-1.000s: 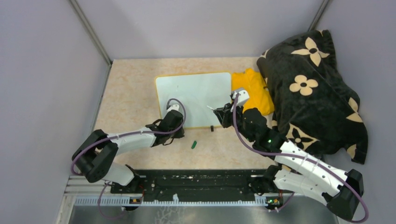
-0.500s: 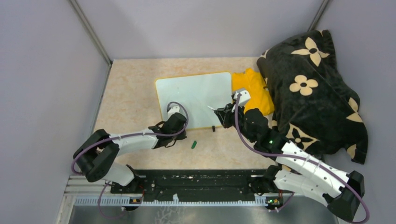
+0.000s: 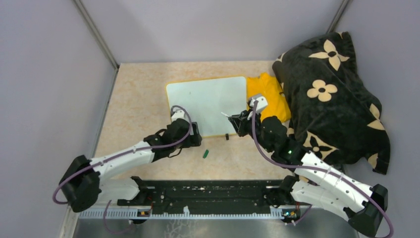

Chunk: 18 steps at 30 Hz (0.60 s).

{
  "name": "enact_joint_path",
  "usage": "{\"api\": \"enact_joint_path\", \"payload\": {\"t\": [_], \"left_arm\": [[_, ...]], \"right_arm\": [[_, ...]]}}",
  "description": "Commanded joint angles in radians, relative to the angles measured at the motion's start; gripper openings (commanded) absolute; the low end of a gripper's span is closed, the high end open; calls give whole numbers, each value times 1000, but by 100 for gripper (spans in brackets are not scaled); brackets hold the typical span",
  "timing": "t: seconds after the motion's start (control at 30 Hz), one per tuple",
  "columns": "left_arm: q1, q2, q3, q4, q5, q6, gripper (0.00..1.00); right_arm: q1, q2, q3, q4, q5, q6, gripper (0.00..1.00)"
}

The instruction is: Write a sentence on the whiteboard

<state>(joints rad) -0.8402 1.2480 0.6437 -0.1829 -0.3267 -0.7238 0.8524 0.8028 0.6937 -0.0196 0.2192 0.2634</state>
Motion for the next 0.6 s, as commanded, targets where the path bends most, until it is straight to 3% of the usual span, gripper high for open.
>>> {"api": "enact_joint_path", "payload": {"t": [0.0, 0.13, 0.27, 0.37, 0.57], "left_arm": [[-2, -142, 43, -138, -53, 103, 95], [73, -261, 81, -152, -28, 273, 99], [399, -334, 113, -91, 242, 360, 99], [613, -307, 143, -32, 507, 333, 99], [764, -250, 120, 237, 795, 227, 99]], "right_arm": [[-6, -31, 41, 24, -15, -39, 0], [-6, -41, 40, 39, -43, -52, 0], [-6, -43, 43, 40, -63, -53, 0], [-6, -39, 43, 45, -74, -50, 0], [-5, -30, 50, 53, -110, -44, 0]]}}
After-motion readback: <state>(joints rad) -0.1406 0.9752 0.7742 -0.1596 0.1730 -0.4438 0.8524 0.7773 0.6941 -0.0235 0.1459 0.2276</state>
